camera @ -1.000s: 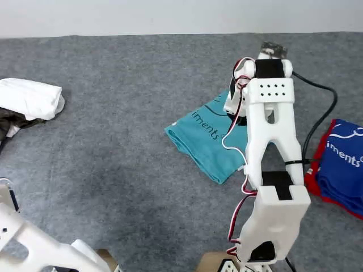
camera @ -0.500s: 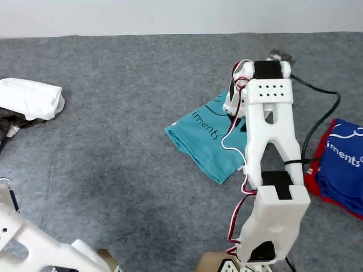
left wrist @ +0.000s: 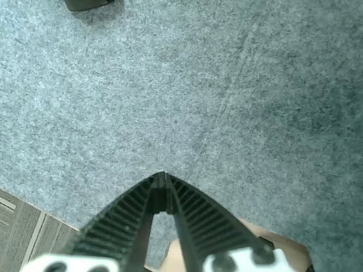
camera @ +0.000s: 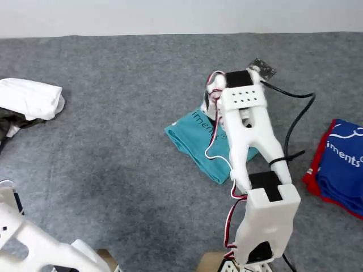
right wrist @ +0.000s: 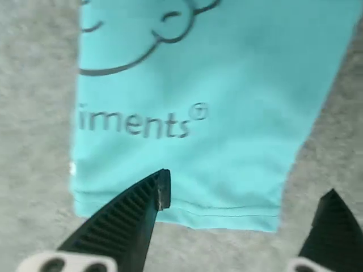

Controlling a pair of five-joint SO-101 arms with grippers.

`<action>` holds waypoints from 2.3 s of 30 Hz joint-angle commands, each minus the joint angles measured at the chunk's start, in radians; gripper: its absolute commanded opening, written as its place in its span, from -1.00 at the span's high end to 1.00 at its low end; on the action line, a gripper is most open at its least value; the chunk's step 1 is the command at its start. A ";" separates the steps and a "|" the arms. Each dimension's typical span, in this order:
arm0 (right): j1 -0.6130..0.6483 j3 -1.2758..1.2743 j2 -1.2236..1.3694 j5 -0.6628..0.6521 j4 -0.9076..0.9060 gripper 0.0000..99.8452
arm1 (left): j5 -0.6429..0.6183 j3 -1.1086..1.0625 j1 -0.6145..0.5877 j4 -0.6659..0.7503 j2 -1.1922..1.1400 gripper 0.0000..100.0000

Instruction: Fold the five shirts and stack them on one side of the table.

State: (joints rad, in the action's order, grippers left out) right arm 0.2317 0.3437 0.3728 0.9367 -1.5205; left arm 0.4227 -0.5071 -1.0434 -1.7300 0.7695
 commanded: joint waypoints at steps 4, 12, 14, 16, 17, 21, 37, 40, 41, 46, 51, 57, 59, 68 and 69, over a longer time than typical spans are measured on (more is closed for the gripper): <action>-0.044 0.005 -0.019 0.063 0.062 0.19 | 0.003 0.027 0.006 -0.005 0.021 0.99; -0.081 0.006 0.107 0.057 0.070 0.19 | 0.003 0.090 0.006 -0.006 0.021 0.99; -0.077 0.006 0.130 0.057 0.085 0.19 | 0.003 0.088 0.006 -0.006 0.021 0.99; -0.077 0.006 0.153 0.055 0.113 0.19 | 0.003 0.088 0.006 -0.006 0.021 0.99; -0.079 0.006 0.165 0.054 0.127 0.19 | 0.003 0.088 0.006 -0.006 0.021 0.99; -0.079 0.006 0.208 0.028 0.200 0.19 | 0.003 0.085 0.006 -0.006 0.021 0.99; -0.117 0.006 0.361 0.034 0.240 0.19 | 0.003 0.085 0.006 -0.002 0.020 0.99; -0.120 0.008 0.361 0.031 0.240 0.19 | 0.003 0.085 0.006 -0.002 0.020 0.99; -0.120 0.008 0.361 0.031 0.237 0.19 | 0.003 0.085 0.006 -0.002 0.020 0.99; -0.120 0.008 0.363 0.029 0.234 0.42 | 0.003 0.088 0.006 0.000 0.020 0.99; -0.120 0.008 0.363 -0.008 0.242 0.81 | 0.006 0.090 0.006 0.000 0.020 0.99; -0.125 0.008 0.361 -0.075 0.239 0.98 | 0.008 0.090 0.006 0.000 0.020 0.99; -0.143 0.011 0.346 -0.089 0.231 0.98 | 0.008 0.090 0.006 0.000 0.020 0.99; -0.168 0.114 0.101 -0.281 0.044 0.98 | 0.008 0.090 0.006 0.008 0.020 0.99; -0.168 0.114 0.076 -0.316 0.027 0.98 | 0.008 0.090 0.006 0.008 0.020 0.99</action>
State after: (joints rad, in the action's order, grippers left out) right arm 0.0752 0.3959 0.5785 0.7066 -1.4438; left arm 0.4227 -0.4519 -1.0434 -1.7300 0.7695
